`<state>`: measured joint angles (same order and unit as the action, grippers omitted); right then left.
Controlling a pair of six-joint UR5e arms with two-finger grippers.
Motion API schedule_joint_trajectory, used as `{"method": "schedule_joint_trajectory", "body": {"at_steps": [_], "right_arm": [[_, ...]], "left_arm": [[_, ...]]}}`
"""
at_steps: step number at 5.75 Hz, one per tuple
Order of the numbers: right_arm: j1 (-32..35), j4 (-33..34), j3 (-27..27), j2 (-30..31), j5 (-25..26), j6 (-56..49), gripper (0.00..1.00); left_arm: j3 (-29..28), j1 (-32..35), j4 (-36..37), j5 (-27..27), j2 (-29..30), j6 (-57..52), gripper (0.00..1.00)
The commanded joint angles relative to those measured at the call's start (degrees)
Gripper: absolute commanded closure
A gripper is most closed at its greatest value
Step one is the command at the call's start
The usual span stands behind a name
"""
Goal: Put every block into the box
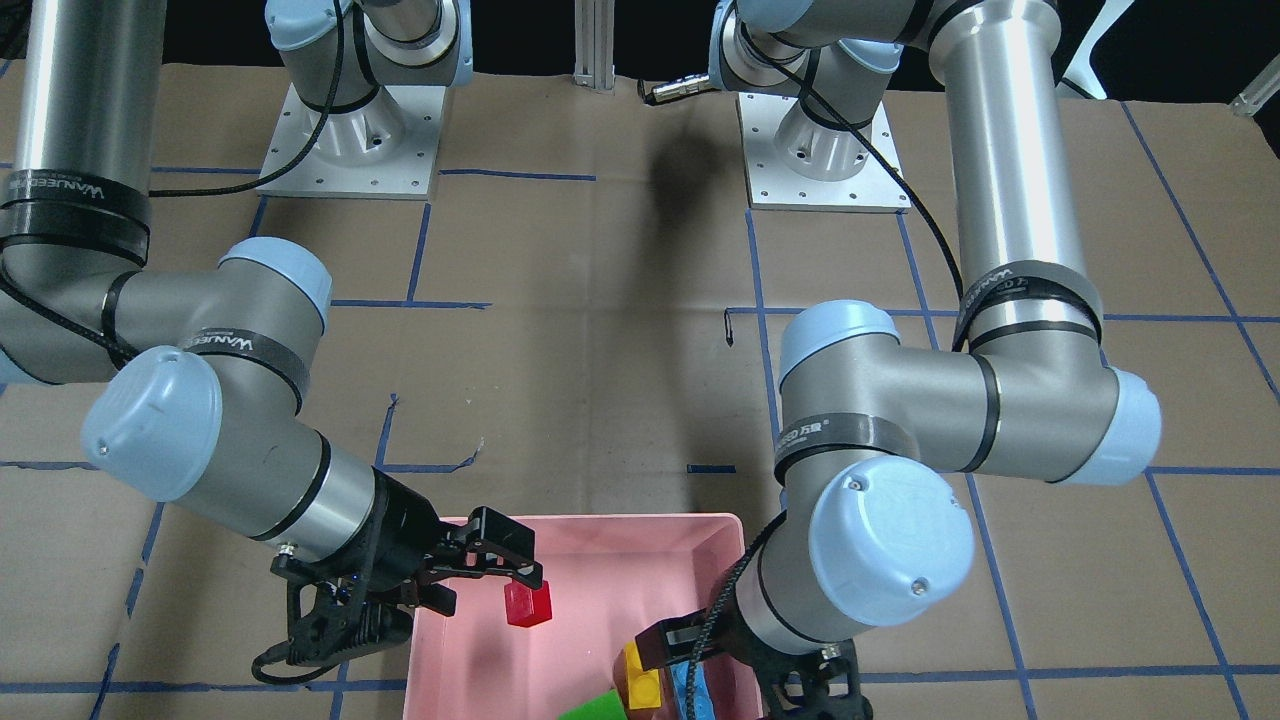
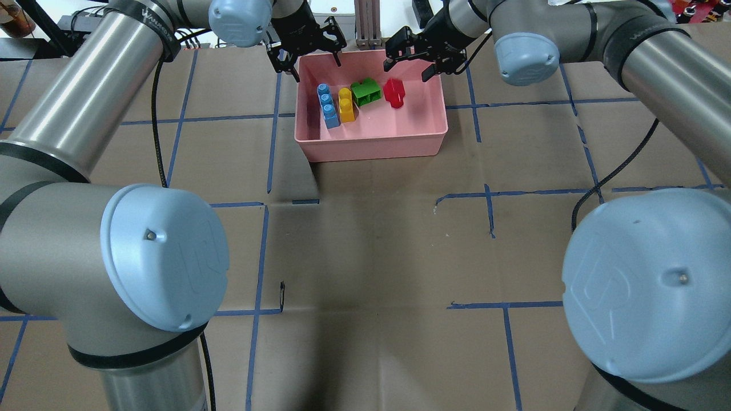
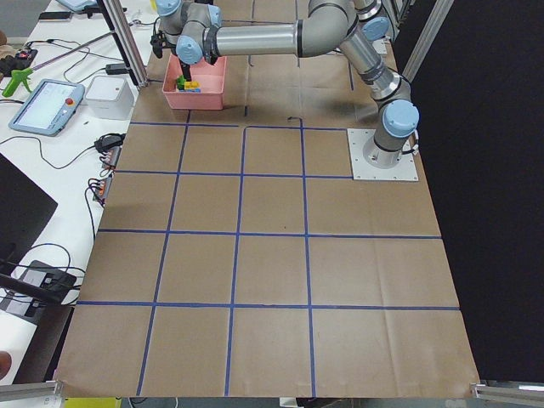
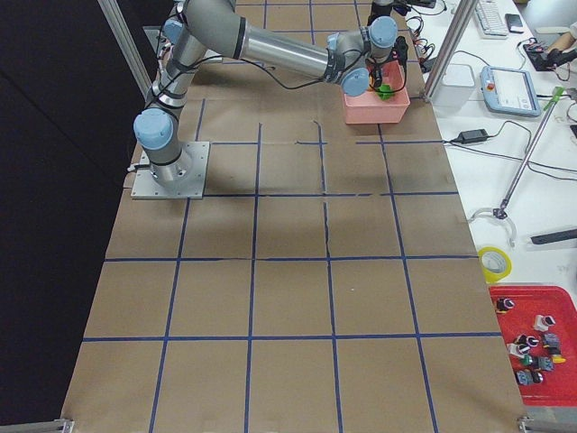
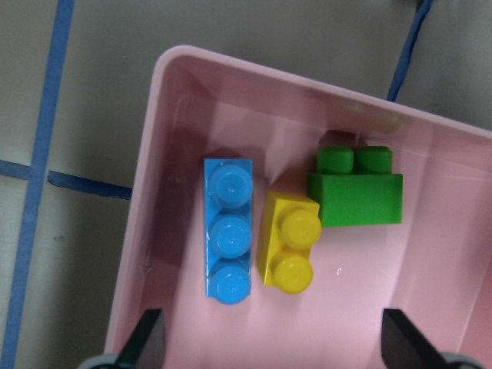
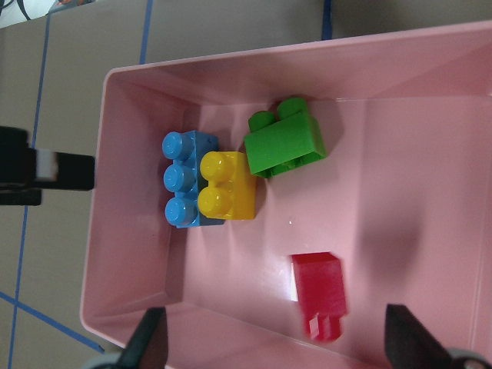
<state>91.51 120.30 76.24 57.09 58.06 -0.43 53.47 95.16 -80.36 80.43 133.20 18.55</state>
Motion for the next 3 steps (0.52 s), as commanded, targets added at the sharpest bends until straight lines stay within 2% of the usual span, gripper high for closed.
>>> {"method": "schedule_joint_trajectory", "body": {"at_steps": [1, 2, 3], "right_arm": [[-1.3, -3.4, 0.2, 1.2, 0.0, -1.8, 0.00], [-2.4, -3.7, 0.2, 2.7, 3.1, -4.2, 0.00], [-4.9, -7.4, 0.3, 6.2, 11.0, -10.5, 0.00]], "left_arm": [[0.2, -6.0, -10.5, 0.5, -6.7, -10.5, 0.01], [2.1, -9.3, -15.3, 1.5, -10.7, -16.9, 0.01], [7.5, -10.7, -16.6, 6.9, -15.6, -21.3, 0.01]]}}
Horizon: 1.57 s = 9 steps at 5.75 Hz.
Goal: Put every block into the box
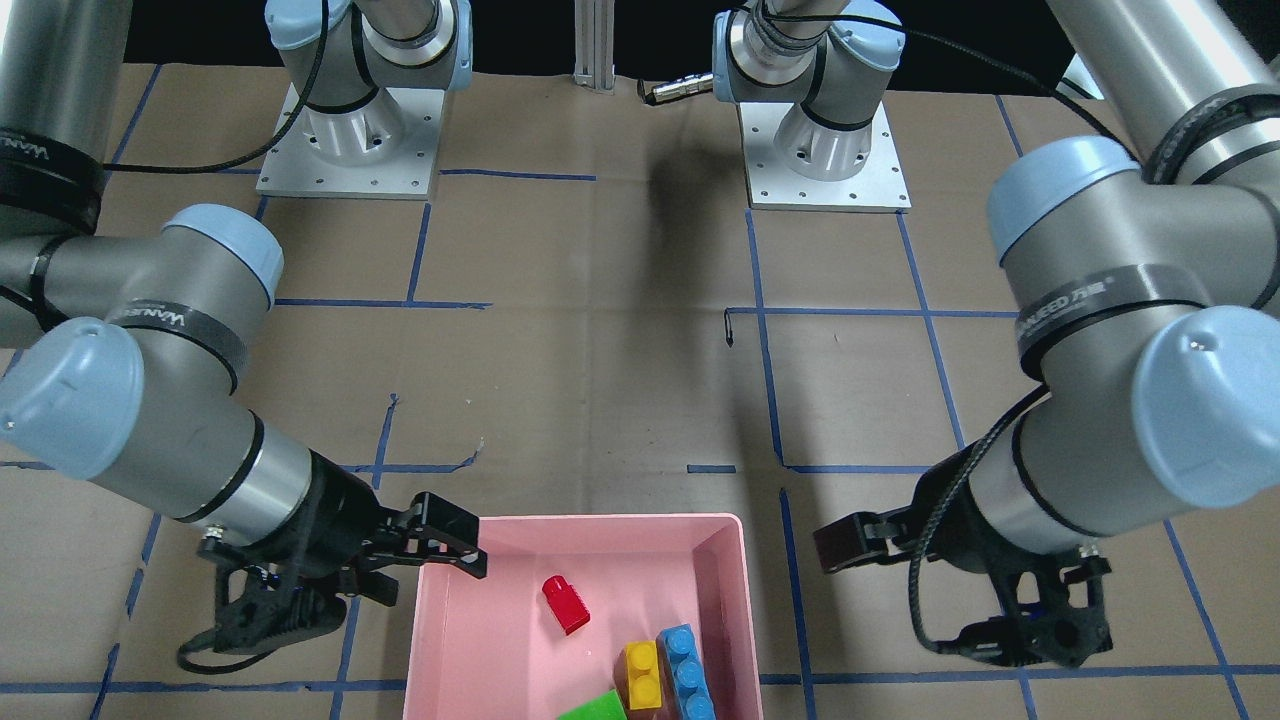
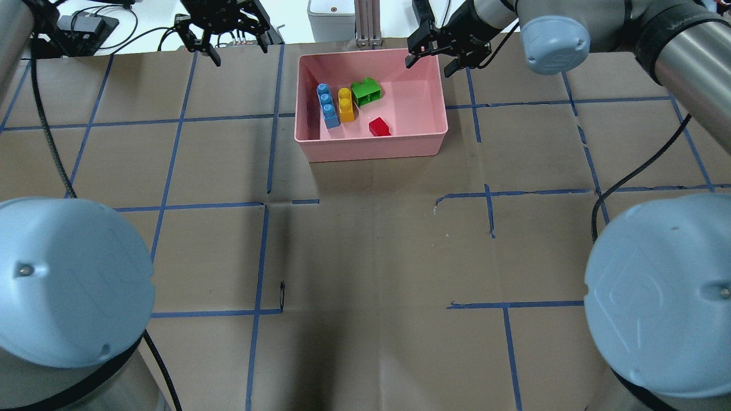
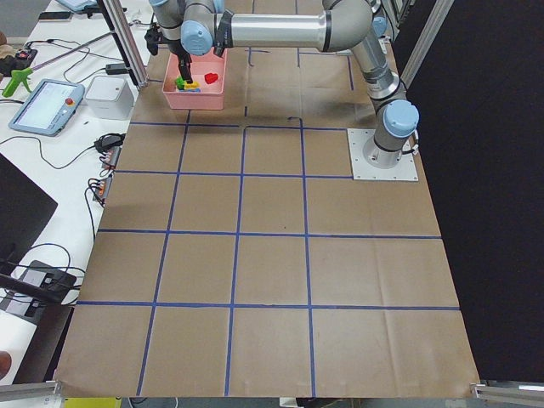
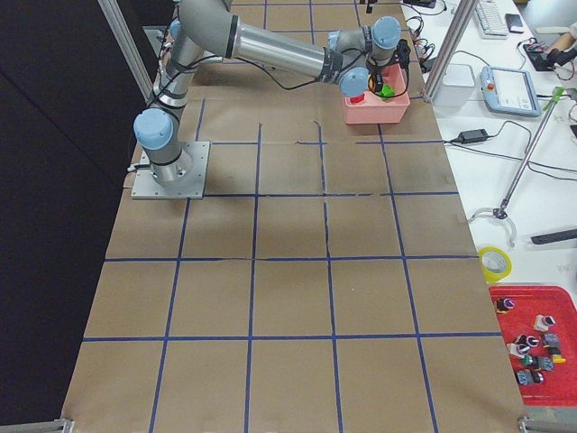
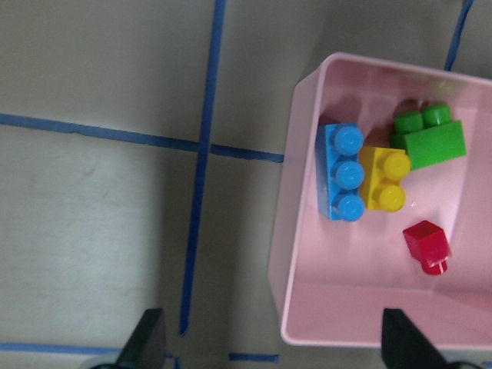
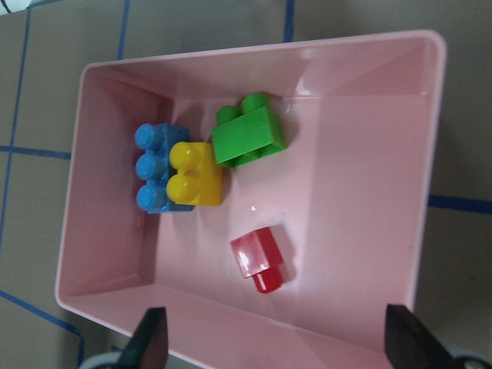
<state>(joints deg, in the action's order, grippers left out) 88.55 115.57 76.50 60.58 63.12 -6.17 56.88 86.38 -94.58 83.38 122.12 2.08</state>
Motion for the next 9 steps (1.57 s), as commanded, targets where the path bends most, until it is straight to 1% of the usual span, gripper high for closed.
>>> {"method": "schedule_joint_trajectory", "body": {"at_steps": [1, 2, 3, 4, 5, 6, 7, 9], "right_arm": [[-4.4, -13.2, 0.2, 7.9, 19.1, -10.7, 0.00], [-5.5, -22.0, 0.3, 12.2, 30.1, -11.8, 0.00], [-5.0, -23.7, 1.0, 17.9, 32.5, -11.1, 0.00], [-2.2, -23.4, 7.8, 24.9, 32.2, -6.3, 0.00], [2.4, -22.2, 16.6, 30.6, 32.2, 2.6, 0.00], [5.5, -22.0, 20.1, 32.0, 31.5, 4.4, 0.00], [6.6, -22.1, 20.3, 32.1, 31.3, 4.3, 0.00], [6.5, -22.2, 19.4, 32.1, 31.4, 4.4, 0.00]], "left_arm": [[11.3, -1.8, -1.9, 4.9, -10.6, -5.9, 0.01], [17.4, -1.7, -1.6, 5.0, -17.5, -5.2, 0.01], [18.9, -1.3, -2.2, 5.0, -21.6, -4.6, 0.01], [19.6, -1.1, -2.3, 4.9, -24.3, -4.5, 0.01], [19.9, 0.2, -2.3, 5.1, -25.1, -4.1, 0.01], [19.8, 1.2, -2.2, 5.1, -24.7, -3.8, 0.01], [20.3, 1.9, -2.4, 5.1, -25.1, -3.7, 0.01], [24.6, 1.9, -1.6, 5.0, -26.2, -4.5, 0.01]]}}
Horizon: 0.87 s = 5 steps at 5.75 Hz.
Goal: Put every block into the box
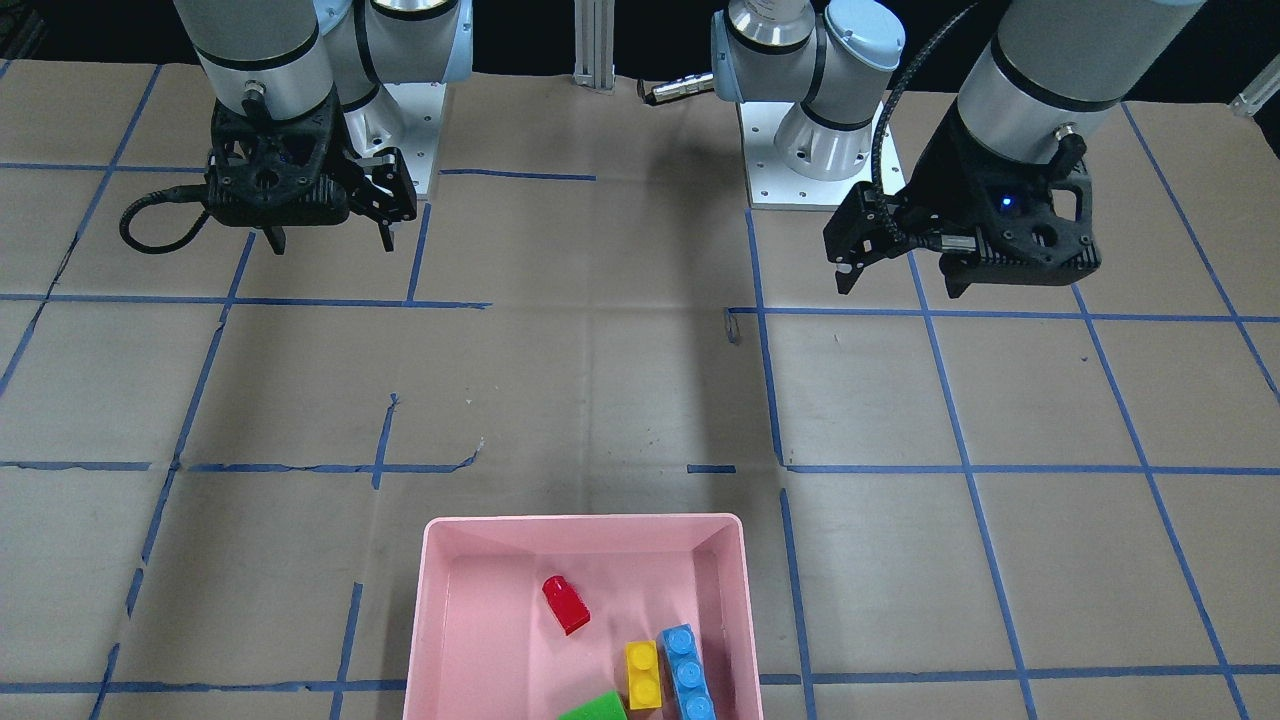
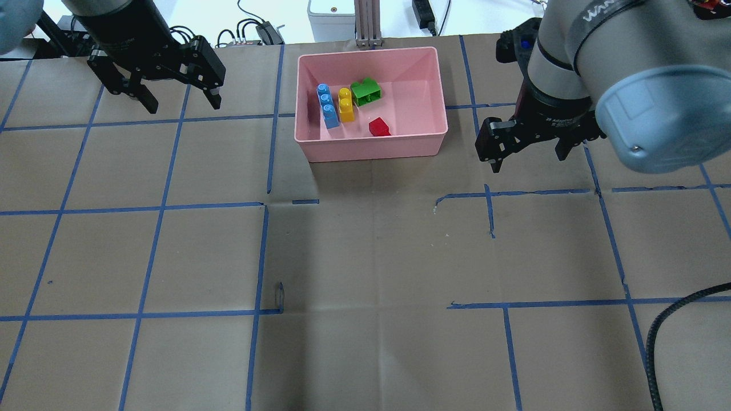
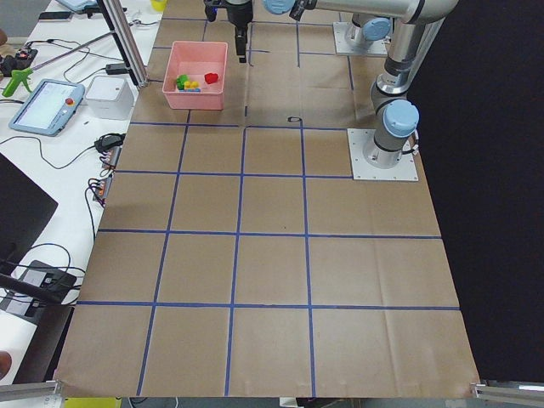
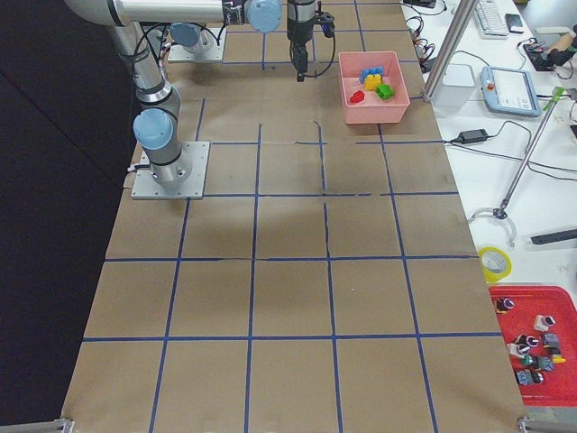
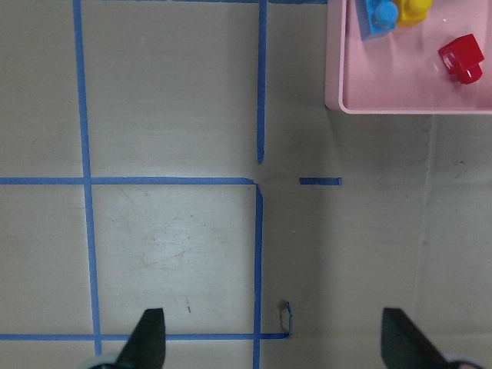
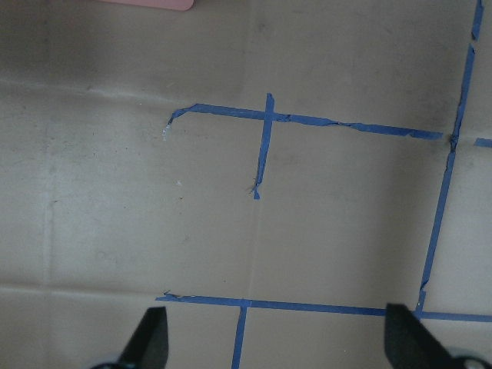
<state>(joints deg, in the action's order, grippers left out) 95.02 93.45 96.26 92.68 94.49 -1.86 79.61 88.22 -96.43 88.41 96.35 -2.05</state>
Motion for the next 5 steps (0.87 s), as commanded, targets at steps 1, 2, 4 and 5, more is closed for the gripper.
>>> {"method": "schedule_joint_trajectory", "body": {"at_steps": [1, 2, 4, 5], "right_arm": [[-0.2, 0.1, 0.1, -0.5, -0.2, 0.1, 0.00], [-0.2, 0.3, 0.2, -0.6, -2.4, 0.5, 0.00], [-0.4, 0.5, 0.2, -0.4, -4.6, 0.5, 0.00], [-0.4, 0.5, 0.5, -0.4, -3.9, -0.2, 0.00]], "left_arm": [[1.9, 0.0, 0.4, -0.1, -0.3, -0.3, 0.01], [1.7, 0.0, 0.4, 0.1, -0.3, -0.2, 0.01], [1.4, 0.0, 0.5, 3.0, -0.3, -0.2, 0.01], [1.3, 0.0, 0.9, 2.7, -0.3, -0.1, 0.01]]}}
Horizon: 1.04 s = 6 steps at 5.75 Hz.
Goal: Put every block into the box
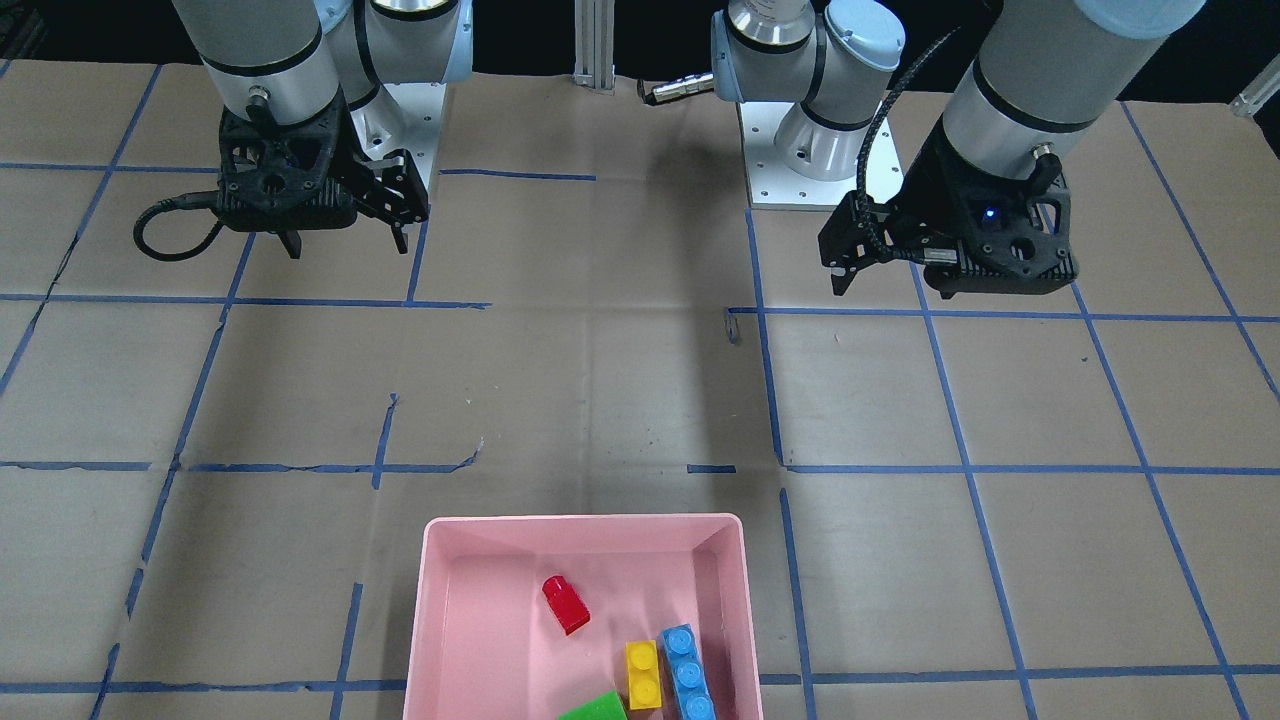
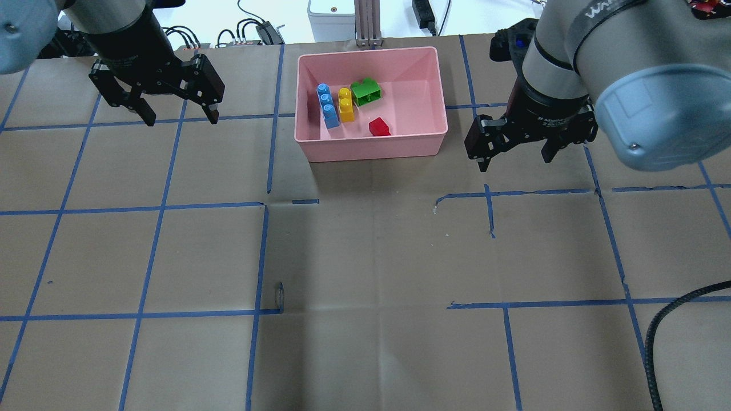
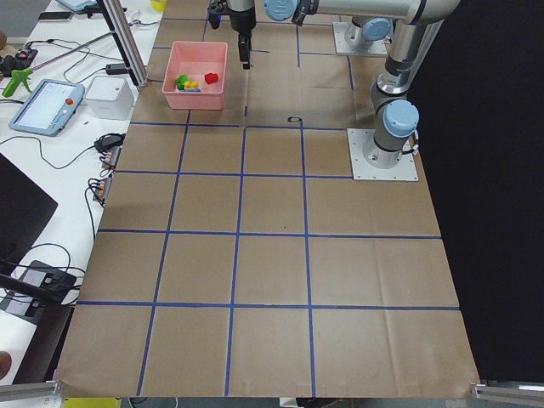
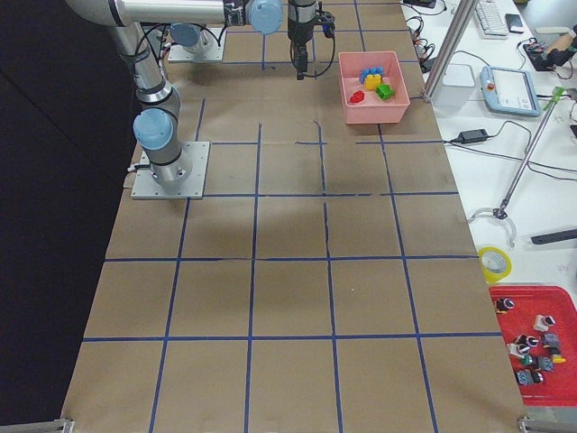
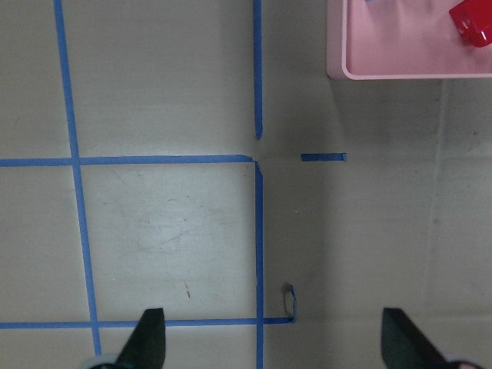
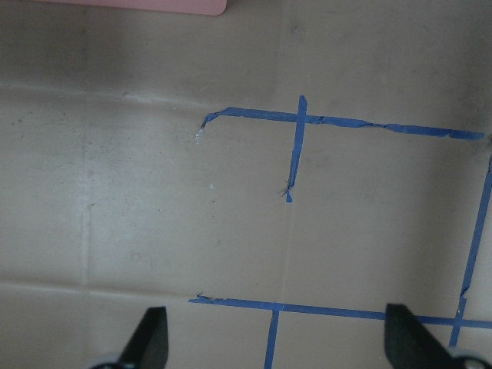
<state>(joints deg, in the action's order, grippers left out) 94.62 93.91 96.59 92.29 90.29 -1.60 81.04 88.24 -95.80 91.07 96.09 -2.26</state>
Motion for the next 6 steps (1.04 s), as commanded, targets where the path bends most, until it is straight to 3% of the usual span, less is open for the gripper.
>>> {"method": "schedule_joint_trajectory", "body": {"at_steps": [1, 6], "right_arm": [[-0.1, 0.4, 0.1, 0.0, -0.3, 0.2, 0.00], [0.0, 0.6, 0.0, 0.1, 0.0, 0.3, 0.00]], "left_arm": [[-0.1, 0.0, 0.6, 0.0, 0.0, 0.1, 0.01], [0.2, 0.0, 0.7, -0.2, -0.6, 0.9, 0.01]]}}
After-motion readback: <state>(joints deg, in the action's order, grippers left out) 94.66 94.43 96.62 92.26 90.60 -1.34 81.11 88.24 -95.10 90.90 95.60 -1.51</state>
